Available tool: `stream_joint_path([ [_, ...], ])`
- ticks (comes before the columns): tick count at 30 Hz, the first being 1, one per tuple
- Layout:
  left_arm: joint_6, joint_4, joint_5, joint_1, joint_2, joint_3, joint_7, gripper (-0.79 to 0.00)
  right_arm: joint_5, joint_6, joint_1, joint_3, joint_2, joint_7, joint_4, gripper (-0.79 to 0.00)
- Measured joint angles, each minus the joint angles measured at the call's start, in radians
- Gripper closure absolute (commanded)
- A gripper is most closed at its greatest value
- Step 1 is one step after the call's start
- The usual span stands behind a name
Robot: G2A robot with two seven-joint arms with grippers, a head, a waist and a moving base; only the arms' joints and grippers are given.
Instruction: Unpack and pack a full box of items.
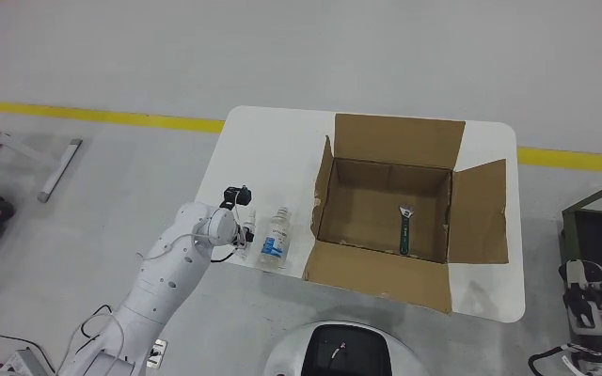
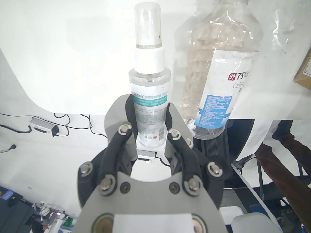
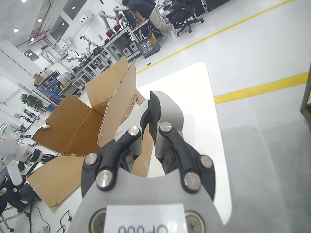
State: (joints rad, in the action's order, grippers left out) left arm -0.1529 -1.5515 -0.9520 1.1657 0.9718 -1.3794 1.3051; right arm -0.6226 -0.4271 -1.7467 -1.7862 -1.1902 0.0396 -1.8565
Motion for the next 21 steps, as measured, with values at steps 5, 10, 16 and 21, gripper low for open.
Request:
stream_joint_path([
  [5, 0.000, -0.001, -0.001, 0.000, 0.000, 0.000, 0.000, 0.000, 0.000, 0.000, 0.000, 0.000, 0.000, 0.000, 0.000, 0.000],
  [10, 0.000, -0.001, -0.001, 0.000, 0.000, 0.000, 0.000, 0.000, 0.000, 0.000, 0.000, 0.000, 0.000, 0.000, 0.000, 0.000],
  [16, 0.000, 0.000, -0.001, 0.001, 0.000, -0.001, -0.001, 0.000, 0.000, 0.000, 0.000, 0.000, 0.000, 0.000, 0.000, 0.000],
  [21, -0.004, 0.053, 0.026, -0.005, -0.002, -0.042, -0.060, 0.000, 0.000, 0.000, 0.000, 0.000, 0.000, 0.000, 0.000, 0.000],
])
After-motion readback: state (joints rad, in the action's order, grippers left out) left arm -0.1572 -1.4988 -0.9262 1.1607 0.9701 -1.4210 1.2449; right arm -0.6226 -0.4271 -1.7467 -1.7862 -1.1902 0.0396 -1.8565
